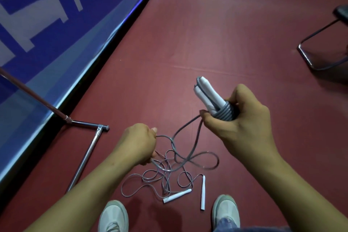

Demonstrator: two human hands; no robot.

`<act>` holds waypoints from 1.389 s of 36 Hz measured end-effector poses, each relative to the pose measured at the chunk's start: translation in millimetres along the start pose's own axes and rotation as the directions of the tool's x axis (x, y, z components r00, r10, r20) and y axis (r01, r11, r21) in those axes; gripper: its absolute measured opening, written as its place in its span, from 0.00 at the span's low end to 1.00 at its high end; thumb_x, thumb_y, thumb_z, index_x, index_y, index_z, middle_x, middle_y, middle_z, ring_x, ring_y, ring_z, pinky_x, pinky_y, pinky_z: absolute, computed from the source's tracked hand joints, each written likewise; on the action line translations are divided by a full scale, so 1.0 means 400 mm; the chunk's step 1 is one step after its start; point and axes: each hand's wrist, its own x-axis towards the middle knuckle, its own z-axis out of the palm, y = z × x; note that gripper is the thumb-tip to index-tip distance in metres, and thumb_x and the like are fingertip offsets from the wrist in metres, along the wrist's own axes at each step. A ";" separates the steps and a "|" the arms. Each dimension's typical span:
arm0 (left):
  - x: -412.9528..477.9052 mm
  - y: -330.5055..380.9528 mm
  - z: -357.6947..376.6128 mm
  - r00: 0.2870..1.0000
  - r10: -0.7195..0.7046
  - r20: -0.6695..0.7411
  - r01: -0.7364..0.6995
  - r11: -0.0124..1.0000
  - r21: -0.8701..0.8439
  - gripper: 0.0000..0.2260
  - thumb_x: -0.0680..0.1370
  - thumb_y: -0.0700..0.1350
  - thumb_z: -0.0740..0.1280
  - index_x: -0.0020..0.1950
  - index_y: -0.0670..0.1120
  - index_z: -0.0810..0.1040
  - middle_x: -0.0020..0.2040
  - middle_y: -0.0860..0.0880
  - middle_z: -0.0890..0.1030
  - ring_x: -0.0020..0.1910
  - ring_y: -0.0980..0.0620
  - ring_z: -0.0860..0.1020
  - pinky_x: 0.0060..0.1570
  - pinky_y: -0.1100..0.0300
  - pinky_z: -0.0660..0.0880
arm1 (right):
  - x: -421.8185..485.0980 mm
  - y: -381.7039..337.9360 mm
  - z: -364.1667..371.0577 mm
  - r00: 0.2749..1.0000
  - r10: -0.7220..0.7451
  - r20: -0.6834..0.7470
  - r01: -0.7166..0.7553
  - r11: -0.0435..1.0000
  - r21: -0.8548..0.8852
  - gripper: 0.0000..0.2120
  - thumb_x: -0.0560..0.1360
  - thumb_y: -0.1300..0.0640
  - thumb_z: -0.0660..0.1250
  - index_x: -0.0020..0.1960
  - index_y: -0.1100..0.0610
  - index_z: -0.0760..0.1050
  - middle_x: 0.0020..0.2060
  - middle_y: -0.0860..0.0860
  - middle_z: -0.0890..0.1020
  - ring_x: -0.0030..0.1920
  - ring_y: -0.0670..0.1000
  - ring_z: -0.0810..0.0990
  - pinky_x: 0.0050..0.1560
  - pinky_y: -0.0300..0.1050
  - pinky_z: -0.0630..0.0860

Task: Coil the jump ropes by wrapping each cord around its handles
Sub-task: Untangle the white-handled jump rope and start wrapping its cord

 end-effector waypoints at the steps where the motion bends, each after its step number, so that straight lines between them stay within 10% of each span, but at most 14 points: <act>1: 0.005 -0.005 0.000 1.000 0.007 -0.015 -0.005 0.995 0.098 0.21 0.86 0.50 0.57 0.39 0.40 0.77 0.31 0.43 0.84 0.24 0.45 0.80 0.30 0.57 0.79 | 0.002 0.003 -0.003 1.000 0.005 -0.007 -0.005 1.000 0.010 0.28 0.65 0.53 0.81 0.37 0.52 0.59 0.27 0.46 0.68 0.29 0.47 0.62 0.26 0.41 0.62; 4: 0.020 -0.026 0.000 0.999 -0.005 -0.045 0.018 0.954 0.299 0.22 0.86 0.52 0.56 0.39 0.40 0.77 0.31 0.42 0.84 0.24 0.46 0.80 0.34 0.57 0.80 | 0.015 0.016 -0.019 0.998 0.014 -0.053 -0.015 1.000 -0.019 0.28 0.65 0.53 0.82 0.37 0.53 0.60 0.28 0.46 0.69 0.30 0.45 0.63 0.27 0.40 0.63; 11: 0.061 -0.089 -0.017 0.989 -0.113 -0.096 0.145 0.866 0.479 0.17 0.84 0.49 0.56 0.64 0.44 0.79 0.59 0.37 0.81 0.59 0.37 0.80 0.60 0.50 0.75 | 0.027 0.038 -0.048 0.999 0.038 -0.037 -0.042 0.993 -0.107 0.27 0.66 0.52 0.81 0.38 0.55 0.61 0.27 0.46 0.67 0.30 0.47 0.61 0.28 0.43 0.62; 17: 0.056 -0.060 -0.017 0.976 0.116 -0.186 -0.021 0.893 0.450 0.18 0.83 0.52 0.62 0.37 0.43 0.71 0.45 0.37 0.81 0.51 0.34 0.79 0.46 0.49 0.72 | 0.005 0.020 -0.001 0.992 0.073 0.100 -0.070 0.997 -0.032 0.27 0.64 0.50 0.82 0.37 0.53 0.61 0.26 0.46 0.67 0.29 0.46 0.60 0.28 0.48 0.64; 22: 0.047 -0.022 0.002 0.978 0.106 -0.178 -0.123 0.989 -0.088 0.16 0.85 0.48 0.62 0.39 0.43 0.76 0.37 0.45 0.83 0.40 0.43 0.83 0.47 0.48 0.79 | 0.000 0.028 0.014 0.980 0.138 0.146 -0.150 0.986 0.075 0.26 0.64 0.49 0.81 0.39 0.53 0.62 0.29 0.57 0.75 0.28 0.61 0.73 0.25 0.54 0.72; 25: 0.041 -0.007 0.002 0.994 0.061 -0.089 -0.099 0.848 -0.521 0.15 0.86 0.43 0.59 0.40 0.42 0.73 0.33 0.47 0.78 0.31 0.49 0.79 0.41 0.52 0.77 | 0.004 0.030 0.008 0.979 0.167 0.117 -0.173 0.984 0.045 0.26 0.65 0.49 0.81 0.39 0.52 0.62 0.31 0.57 0.78 0.30 0.64 0.77 0.27 0.58 0.75; 29: 0.036 0.002 -0.019 0.997 0.079 -0.019 -0.070 0.721 -0.689 0.14 0.86 0.40 0.57 0.42 0.42 0.73 0.30 0.49 0.70 0.29 0.51 0.71 0.34 0.59 0.73 | 0.015 0.049 0.000 0.973 0.222 0.068 -0.224 0.974 0.025 0.26 0.67 0.53 0.81 0.38 0.50 0.61 0.31 0.53 0.80 0.27 0.61 0.78 0.25 0.59 0.75; 36: 0.024 -0.025 -0.030 0.961 0.229 -0.158 -0.265 0.924 -0.274 0.10 0.74 0.48 0.77 0.36 0.45 0.83 0.25 0.56 0.76 0.26 0.59 0.71 0.35 0.60 0.71 | 0.011 0.062 0.021 0.949 0.306 0.081 -0.310 0.949 0.057 0.25 0.68 0.57 0.80 0.40 0.55 0.61 0.31 0.57 0.79 0.26 0.63 0.78 0.20 0.48 0.71; 46: 0.043 -0.105 -0.121 0.940 0.071 -0.333 -0.034 0.992 0.118 0.17 0.75 0.55 0.75 0.32 0.45 0.81 0.27 0.53 0.82 0.37 0.51 0.81 0.38 0.57 0.73 | -0.025 0.090 0.026 0.821 0.522 0.229 -0.570 0.732 0.374 0.23 0.70 0.62 0.79 0.43 0.56 0.62 0.38 0.69 0.83 0.22 0.55 0.73 0.23 0.45 0.69; 50: 0.041 -0.113 -0.109 0.950 -0.098 -0.297 0.057 0.988 -0.143 0.17 0.83 0.49 0.67 0.38 0.40 0.77 0.28 0.45 0.82 0.27 0.50 0.82 0.41 0.54 0.80 | -0.027 0.093 0.036 0.795 0.552 0.251 -0.594 0.624 0.509 0.22 0.74 0.63 0.76 0.46 0.54 0.60 0.41 0.62 0.86 0.21 0.53 0.71 0.23 0.43 0.68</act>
